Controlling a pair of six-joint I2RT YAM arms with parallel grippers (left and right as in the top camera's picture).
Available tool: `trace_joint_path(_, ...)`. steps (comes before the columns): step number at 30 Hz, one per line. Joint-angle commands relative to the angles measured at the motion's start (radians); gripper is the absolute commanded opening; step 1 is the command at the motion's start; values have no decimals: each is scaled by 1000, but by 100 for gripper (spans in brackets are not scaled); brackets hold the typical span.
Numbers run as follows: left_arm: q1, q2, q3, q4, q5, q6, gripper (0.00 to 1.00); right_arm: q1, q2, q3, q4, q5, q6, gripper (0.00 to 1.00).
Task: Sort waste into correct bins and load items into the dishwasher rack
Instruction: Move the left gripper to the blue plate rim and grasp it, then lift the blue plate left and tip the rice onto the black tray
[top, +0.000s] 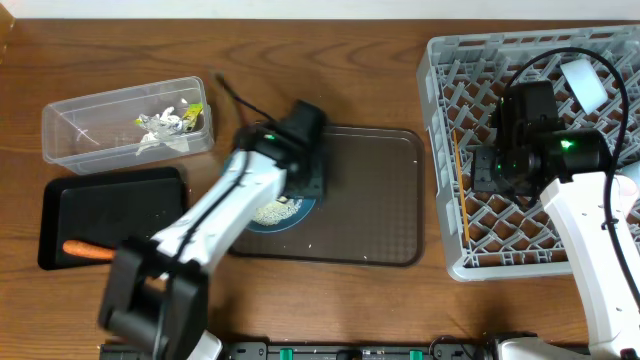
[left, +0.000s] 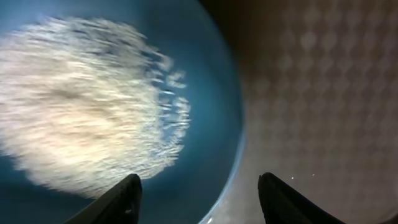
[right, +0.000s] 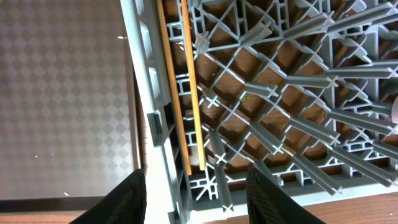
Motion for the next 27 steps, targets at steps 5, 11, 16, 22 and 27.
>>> trace_joint_path(5,-69,90,-4,51,-13,13,61,-11,2,3,0,10,0,46)
trace_joint_path(11,-71,161,-4,85,-72,13,61,-11,2,3,0,10,0,46)
trace_joint_path(16,-75,224,-4,94,-72,13,55,-11,2,3,0,10,1,46)
trace_joint_path(22,-75,248,-4,92,-84,13,34,-11,2,3,-4,10,0,46)
trace_joint_path(27,-75,248,-4,84,-136,13,13,-11,2,3,-4,10,0,46)
